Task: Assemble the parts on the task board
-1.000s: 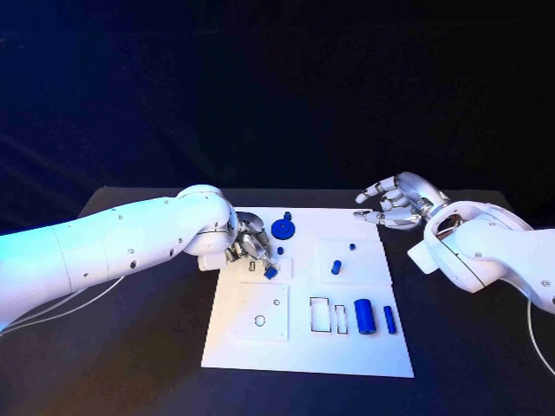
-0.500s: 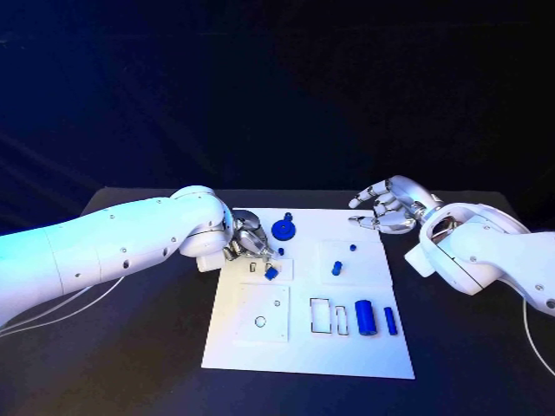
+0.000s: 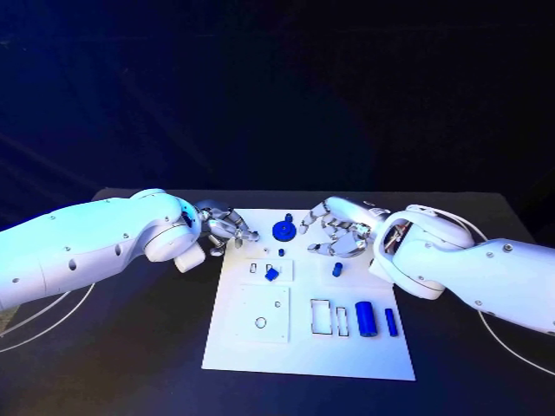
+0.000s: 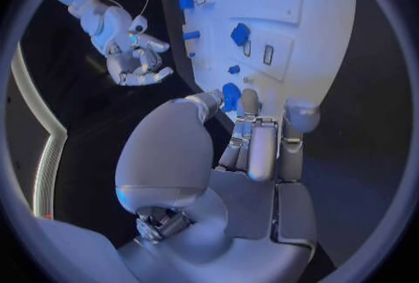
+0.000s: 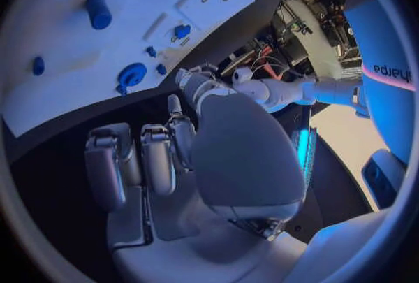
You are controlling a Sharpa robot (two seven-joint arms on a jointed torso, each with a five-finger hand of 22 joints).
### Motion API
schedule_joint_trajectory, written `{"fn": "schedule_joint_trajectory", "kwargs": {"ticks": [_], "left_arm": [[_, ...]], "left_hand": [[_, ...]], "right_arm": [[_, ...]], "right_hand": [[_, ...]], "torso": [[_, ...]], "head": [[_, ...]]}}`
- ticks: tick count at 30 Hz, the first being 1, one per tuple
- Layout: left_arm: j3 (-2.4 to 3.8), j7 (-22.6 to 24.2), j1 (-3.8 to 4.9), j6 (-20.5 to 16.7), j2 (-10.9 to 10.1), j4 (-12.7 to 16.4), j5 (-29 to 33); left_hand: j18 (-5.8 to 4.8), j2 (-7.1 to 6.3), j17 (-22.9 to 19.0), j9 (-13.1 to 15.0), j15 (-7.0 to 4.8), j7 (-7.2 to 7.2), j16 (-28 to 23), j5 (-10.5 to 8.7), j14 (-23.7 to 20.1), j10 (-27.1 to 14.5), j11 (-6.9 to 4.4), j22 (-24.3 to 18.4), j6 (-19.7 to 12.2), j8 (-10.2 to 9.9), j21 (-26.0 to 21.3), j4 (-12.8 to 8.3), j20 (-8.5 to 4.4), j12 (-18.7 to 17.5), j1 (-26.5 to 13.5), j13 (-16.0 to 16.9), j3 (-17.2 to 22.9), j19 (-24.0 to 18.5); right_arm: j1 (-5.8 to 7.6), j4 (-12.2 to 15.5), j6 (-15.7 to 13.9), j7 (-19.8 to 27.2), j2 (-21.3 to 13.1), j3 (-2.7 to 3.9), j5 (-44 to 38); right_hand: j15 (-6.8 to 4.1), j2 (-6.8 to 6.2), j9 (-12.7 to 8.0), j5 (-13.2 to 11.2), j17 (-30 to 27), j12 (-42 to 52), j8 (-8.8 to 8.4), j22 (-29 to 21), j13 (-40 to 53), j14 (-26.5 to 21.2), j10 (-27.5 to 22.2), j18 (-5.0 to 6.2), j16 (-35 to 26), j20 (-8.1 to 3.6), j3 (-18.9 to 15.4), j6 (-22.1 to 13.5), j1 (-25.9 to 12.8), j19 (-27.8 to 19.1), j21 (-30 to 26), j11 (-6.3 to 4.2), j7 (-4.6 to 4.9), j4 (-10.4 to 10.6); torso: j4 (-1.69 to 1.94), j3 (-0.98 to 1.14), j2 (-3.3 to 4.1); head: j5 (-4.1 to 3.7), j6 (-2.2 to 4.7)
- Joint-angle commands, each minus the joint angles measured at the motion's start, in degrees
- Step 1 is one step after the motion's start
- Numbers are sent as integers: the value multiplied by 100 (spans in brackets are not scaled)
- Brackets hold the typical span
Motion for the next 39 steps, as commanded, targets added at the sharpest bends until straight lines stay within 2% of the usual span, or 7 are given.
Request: {"fn": "schedule_joint_trajectory", "kwargs": {"ticks": [1,4,10,11,15,29,39], "left_arm": [[6,834,-1,-778,-122,113,1074],[6,1139,-3,-990,-252,209,1418],[6,1698,-5,-1373,-458,336,2291],[6,1786,-5,-1389,-480,348,2408],[6,2080,-5,-1453,-571,410,2771],[6,2255,-3,-1417,-655,569,2981],[6,2248,-2,-1415,-651,560,2969]], "left_hand": [[49,-4,332,-33,34,4,-23,7,11,-34,6,-88,-31,-28,-62,-45,8,-26,61,-37,-2,-54],[61,-9,312,-52,39,9,-36,7,-4,-37,11,-153,-29,-35,-105,-67,15,-30,92,-59,11,-83],[285,-16,33,-170,88,56,-243,8,-237,-196,59,-1489,-44,-55,-1021,-151,61,-184,203,-302,119,-807],[293,-6,-895,-193,89,62,-964,6,-827,-203,70,-1586,-59,-45,-1124,-171,67,-206,217,-372,157,-814],[352,24,-1255,-229,100,82,-1277,8,-1015,-258,80,-2004,-108,-23,-1450,-240,72,-235,259,-485,238,-973],[353,53,-1274,-241,98,81,-1295,8,-1003,-259,77,-2039,-109,-4,-1499,-278,72,-230,285,-524,282,-956],[354,66,-1265,-245,97,81,-1287,7,-989,-256,77,-2046,-107,1,-1507,-281,71,-226,285,-533,293,-946]], "right_arm": [[-54,-154,470,312,208,-17,-1011],[-113,-315,566,336,438,-36,-1226],[-226,-645,767,356,849,-86,-1511],[-242,-687,788,355,896,-93,-1540],[-328,-878,817,323,1081,-113,-1665],[-453,-1200,815,254,1351,-126,-1795],[-460,-1198,811,262,1361,-126,-1762]], "right_hand": [[-67,-106,-23,-62,1149,-2,-46,1462,443,513,0,-64,17,-55,62,39,-26,562,-36,-59,-26,-8],[-82,-151,-49,-94,1168,-7,-78,1453,439,518,-4,-61,26,-73,84,22,-64,555,-47,-80,-51,-22],[-126,-243,-124,-159,1223,-39,-202,1435,413,532,-33,-54,52,-115,125,-105,-150,540,-71,-130,-102,-69],[-129,-246,-129,-164,1220,-40,-212,1431,413,532,-34,-52,50,-118,127,-118,-154,536,-77,-134,-104,-73],[-144,-259,-160,-193,1237,-46,-276,1434,409,536,-40,-53,58,-133,134,-207,-176,538,-75,-153,-109,-103],[-160,-254,-183,-196,1233,-39,-324,1438,415,535,-35,-54,55,-146,148,-278,-171,541,-70,-172,-111,-138],[-148,-76,-163,-224,1217,10,-224,1448,458,530,14,-59,44,-153,340,9,-281,550,-57,-134,-97,-146]], "torso": [[15,-12,19],[33,-29,34],[70,-55,59],[75,-61,65],[88,-77,83],[149,-127,121],[137,-115,120]], "head": [[-10,-7],[-28,-12],[-52,-29],[-52,-33],[-59,-43],[-86,-64],[-60,-85]]}}
